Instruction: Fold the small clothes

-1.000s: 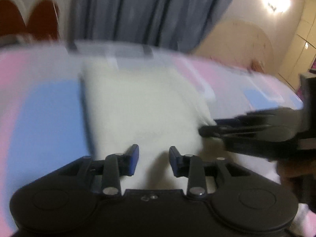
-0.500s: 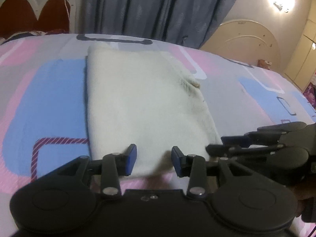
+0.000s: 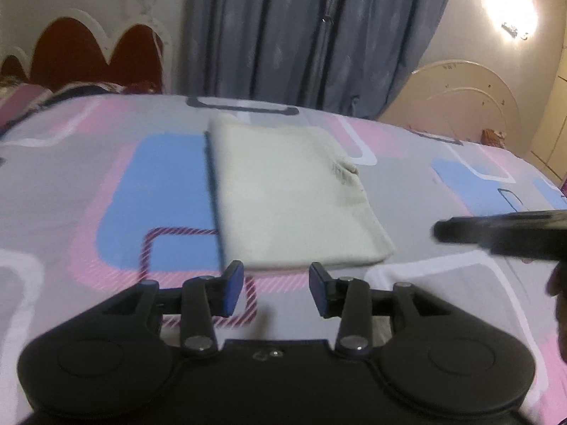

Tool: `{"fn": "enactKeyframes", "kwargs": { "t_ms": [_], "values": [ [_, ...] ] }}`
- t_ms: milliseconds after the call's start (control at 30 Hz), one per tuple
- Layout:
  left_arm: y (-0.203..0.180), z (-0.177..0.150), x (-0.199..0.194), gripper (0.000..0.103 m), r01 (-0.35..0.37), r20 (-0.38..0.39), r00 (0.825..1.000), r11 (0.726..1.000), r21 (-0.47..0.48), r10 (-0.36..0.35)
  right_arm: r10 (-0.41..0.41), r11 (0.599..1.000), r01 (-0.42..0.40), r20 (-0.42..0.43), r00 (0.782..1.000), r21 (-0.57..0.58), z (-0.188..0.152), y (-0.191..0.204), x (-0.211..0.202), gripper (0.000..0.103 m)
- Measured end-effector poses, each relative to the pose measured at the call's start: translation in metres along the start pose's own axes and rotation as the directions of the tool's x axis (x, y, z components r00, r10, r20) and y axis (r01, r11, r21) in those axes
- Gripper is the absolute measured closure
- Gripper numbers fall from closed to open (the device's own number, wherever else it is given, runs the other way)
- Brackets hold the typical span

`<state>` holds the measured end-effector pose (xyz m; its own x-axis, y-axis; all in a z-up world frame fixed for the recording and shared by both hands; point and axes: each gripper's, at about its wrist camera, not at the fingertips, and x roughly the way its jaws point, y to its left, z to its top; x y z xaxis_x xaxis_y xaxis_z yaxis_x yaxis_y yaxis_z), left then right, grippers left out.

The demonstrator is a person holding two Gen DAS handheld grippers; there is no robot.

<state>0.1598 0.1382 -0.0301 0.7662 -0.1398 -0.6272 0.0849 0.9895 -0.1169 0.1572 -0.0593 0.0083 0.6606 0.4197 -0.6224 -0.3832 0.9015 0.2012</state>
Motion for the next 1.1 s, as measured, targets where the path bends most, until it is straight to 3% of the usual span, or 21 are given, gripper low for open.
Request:
{"fn": "enactKeyframes", "kwargs": {
  "t_ms": [33, 67, 133, 233, 267, 333, 367, 400, 433, 500, 733, 1100],
  "values": [
    [-0.002, -0.003, -0.009, 0.057, -0.004, 0.006, 1.0, 1.0, -0.001, 0.004, 0.002, 1.0, -0.002, 0.019, 1.0, 0.006, -0.002, 0.003, -0.009, 0.076],
    [-0.006, -0.006, -0.022, 0.044, -0.017, 0.015, 1.0, 1.0, -0.002, 0.017, 0.002, 1.0, -0.003, 0.033, 0.999, 0.016, -0.004, 0.005, -0.02, 0.076],
    [-0.016, -0.013, -0.049, 0.028, -0.037, 0.061, 0.997, 0.999, 0.001, 0.037, 0.013, 0.999, -0.014, 0.046, 0.999, 0.033, -0.013, 0.009, -0.043, 0.076],
    [-0.029, -0.018, -0.087, 0.007, -0.104, 0.132, 0.986, 0.995, -0.013, 0.105, 0.018, 1.0, -0.019, 0.063, 0.998, 0.015, -0.026, 0.019, -0.076, 0.076],
    [-0.035, -0.02, -0.101, 0.002, -0.109, 0.16, 0.981, 0.994, -0.014, 0.11, 0.022, 1.0, -0.023, 0.071, 0.997, 0.008, -0.031, 0.023, -0.089, 0.076],
    [-0.044, -0.022, -0.121, 0.0, -0.113, 0.182, 0.977, 0.993, -0.027, 0.116, 0.028, 1.0, -0.028, 0.103, 0.994, -0.005, -0.039, 0.03, -0.113, 0.076],
    [-0.051, -0.024, -0.131, 0.0, -0.125, 0.187, 0.974, 0.992, -0.031, 0.128, 0.023, 1.0, -0.023, 0.116, 0.993, -0.003, -0.042, 0.032, -0.123, 0.071],
    [-0.056, -0.026, -0.138, 0.0, -0.144, 0.188, 0.971, 0.989, -0.027, 0.147, 0.007, 1.0, -0.007, 0.137, 0.991, 0.003, -0.045, 0.035, -0.134, 0.027],
    [-0.063, -0.029, -0.144, 0.0, -0.174, 0.182, 0.968, 0.985, -0.015, 0.174, -0.04, 0.999, 0.039, 0.186, 0.982, 0.009, -0.05, 0.039, -0.145, 0.0],
    [-0.071, -0.036, -0.153, 0.0, -0.212, 0.168, 0.963, 0.977, 0.003, 0.209, -0.092, 0.995, 0.099, 0.242, 0.966, -0.02, -0.057, 0.046, -0.159, 0.0],
    [-0.082, -0.054, -0.19, 0.0, -0.199, 0.197, 0.96, 0.98, -0.018, 0.199, -0.085, 0.994, 0.098, 0.24, 0.967, -0.042, -0.074, 0.056, -0.184, 0.0],
    [-0.095, -0.06, -0.21, 0.0, -0.196, 0.242, 0.95, 0.98, -0.02, 0.195, -0.072, 0.991, 0.101, 0.273, 0.959, -0.092, -0.089, 0.069, -0.217, 0.0]
  ]
}}
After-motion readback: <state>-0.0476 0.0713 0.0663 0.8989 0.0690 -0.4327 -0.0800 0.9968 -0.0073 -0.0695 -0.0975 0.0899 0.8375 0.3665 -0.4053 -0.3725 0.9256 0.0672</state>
